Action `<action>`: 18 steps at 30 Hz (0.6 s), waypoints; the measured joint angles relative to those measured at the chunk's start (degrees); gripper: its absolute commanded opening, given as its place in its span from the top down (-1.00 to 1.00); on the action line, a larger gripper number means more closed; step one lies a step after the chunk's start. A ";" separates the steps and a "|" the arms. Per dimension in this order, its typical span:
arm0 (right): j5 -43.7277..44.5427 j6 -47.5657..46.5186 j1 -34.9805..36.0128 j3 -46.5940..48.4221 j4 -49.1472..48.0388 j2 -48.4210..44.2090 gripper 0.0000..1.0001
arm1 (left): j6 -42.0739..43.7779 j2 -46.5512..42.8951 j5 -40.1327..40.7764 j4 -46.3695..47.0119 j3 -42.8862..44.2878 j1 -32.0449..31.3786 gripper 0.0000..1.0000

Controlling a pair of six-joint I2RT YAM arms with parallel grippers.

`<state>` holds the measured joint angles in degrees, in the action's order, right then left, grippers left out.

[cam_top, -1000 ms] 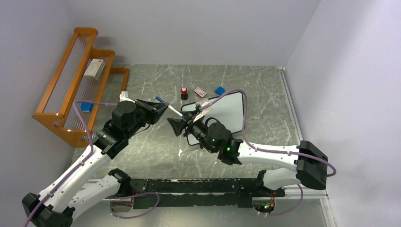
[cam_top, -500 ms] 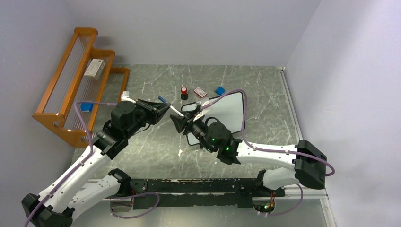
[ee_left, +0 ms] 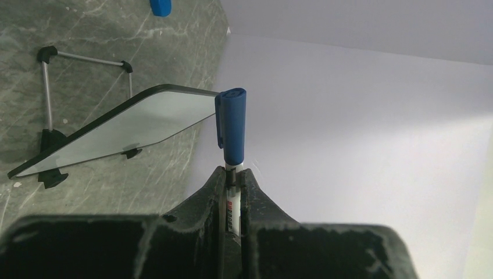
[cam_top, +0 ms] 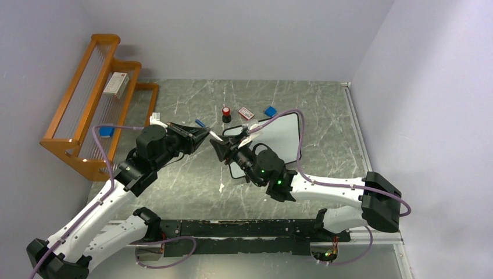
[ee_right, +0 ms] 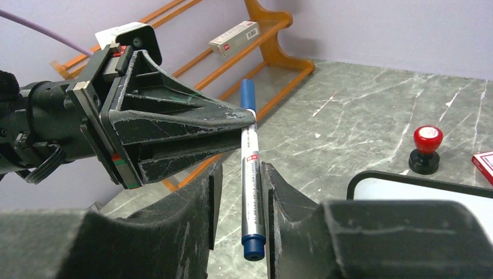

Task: Write a sentence on the whiteboard
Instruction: Open the whiteboard marker at the center of the board.

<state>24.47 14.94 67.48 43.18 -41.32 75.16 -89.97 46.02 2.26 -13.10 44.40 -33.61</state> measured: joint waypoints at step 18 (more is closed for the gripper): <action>0.35 0.46 -0.35 0.76 0.52 0.63 1.00 | 0.90 -0.76 0.09 0.07 -0.35 0.00 0.90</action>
<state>24.82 15.40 67.13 43.94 -40.80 75.79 -89.08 45.25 2.35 -13.04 44.05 -33.61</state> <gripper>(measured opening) 0.156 0.133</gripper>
